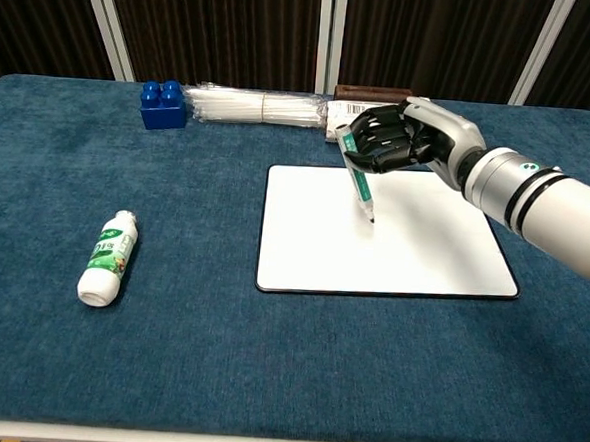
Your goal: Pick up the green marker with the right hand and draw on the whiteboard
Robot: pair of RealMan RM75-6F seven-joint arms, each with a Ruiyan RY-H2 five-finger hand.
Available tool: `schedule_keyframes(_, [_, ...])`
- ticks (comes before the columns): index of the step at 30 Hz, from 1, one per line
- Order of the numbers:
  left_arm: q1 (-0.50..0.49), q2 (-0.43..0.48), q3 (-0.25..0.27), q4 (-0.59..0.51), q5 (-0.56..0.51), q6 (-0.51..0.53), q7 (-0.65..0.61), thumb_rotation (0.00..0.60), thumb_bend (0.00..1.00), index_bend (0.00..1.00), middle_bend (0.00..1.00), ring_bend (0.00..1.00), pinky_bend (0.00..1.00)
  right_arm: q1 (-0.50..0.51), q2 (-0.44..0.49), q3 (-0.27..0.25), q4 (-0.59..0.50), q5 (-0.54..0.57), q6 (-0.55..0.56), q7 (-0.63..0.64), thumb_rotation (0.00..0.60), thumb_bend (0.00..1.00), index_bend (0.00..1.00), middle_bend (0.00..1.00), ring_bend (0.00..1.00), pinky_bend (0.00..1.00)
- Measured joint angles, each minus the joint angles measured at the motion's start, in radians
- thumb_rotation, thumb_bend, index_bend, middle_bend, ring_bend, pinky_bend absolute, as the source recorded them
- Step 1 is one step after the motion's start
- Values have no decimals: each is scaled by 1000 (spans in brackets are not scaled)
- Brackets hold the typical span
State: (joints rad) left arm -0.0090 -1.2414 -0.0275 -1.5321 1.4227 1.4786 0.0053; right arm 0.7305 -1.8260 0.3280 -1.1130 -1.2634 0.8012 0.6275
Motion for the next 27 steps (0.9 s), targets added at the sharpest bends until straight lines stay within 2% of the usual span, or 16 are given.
schedule_keyframes(8, [-3,0,-2,7,-2,-6,-10,600,0,91,0,0,0,18,-87,-5,113,-34,41,105,600,388,660,582,307,115])
schedule_keyframes(18, [-2,-3,1,14,-6,-13,-13,600,0,92,0,0,0,40,-142,-23,206,-61,45,165,600,395,663,582,311,115])
schedule_keyframes(22, [0,-4,1,17,-5,-11,-17,600,0,92,0,0,0,38,-142,-39,226,-77,57,168,600,463,675,589,326,115])
schedule_keyframes(27, [-1,-7,2,25,-1,-14,-25,600,0,91,0,0,0,-1,-91,-65,202,-88,87,146,600,542,690,606,348,116])
